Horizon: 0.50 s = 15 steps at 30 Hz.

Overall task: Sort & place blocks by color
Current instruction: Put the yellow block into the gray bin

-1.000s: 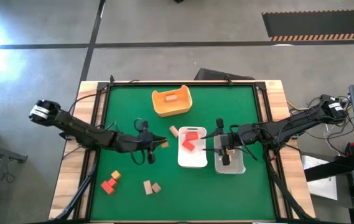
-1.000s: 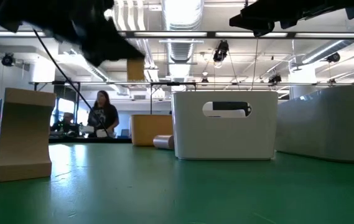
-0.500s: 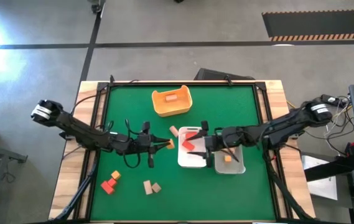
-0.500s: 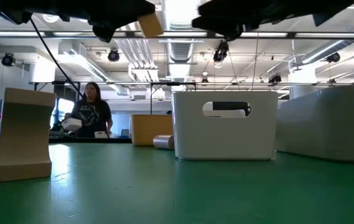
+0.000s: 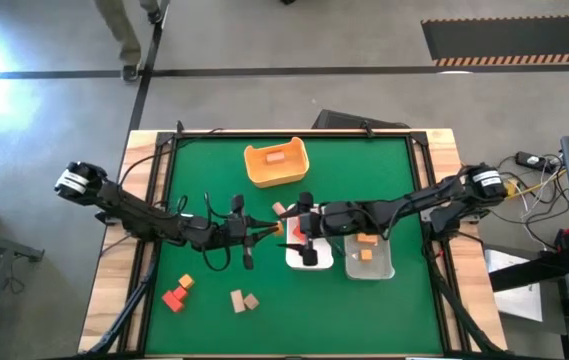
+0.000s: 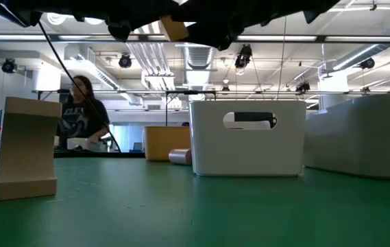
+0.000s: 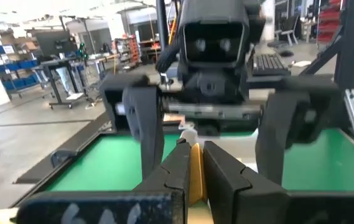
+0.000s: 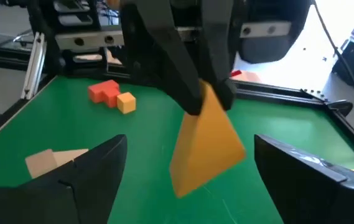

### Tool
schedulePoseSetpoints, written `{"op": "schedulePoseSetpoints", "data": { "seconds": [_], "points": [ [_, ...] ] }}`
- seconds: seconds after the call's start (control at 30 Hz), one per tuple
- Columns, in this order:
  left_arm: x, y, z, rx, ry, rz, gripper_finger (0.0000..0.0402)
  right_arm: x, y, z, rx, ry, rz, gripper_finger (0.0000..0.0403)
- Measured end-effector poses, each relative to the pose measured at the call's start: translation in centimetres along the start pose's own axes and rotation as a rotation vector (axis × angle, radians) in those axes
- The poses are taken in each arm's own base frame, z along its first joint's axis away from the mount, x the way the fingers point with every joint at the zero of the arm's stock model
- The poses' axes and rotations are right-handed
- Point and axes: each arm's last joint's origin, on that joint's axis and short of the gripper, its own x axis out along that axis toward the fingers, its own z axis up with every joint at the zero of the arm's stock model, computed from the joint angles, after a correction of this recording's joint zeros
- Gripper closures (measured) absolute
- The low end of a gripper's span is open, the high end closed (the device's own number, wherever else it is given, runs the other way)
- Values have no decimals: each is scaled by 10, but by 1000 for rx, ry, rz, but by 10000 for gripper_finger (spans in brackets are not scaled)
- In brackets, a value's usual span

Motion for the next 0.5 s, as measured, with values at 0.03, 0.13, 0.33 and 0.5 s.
{"op": "schedulePoseSetpoints", "data": {
  "seconds": [0.03,0.13,0.33,0.5],
  "points": [
    [0,0,1,-3,-5,1,386,3,0,1,0,7,0,71],
    [0,0,1,8,-4,1,386,10,1,4,-1,26,2,78],
    [0,0,-2,30,8,-7,386,16,1,9,16,25,1,120],
    [0,0,-4,33,13,-11,386,17,1,8,15,32,-1,188]
  ]
}}
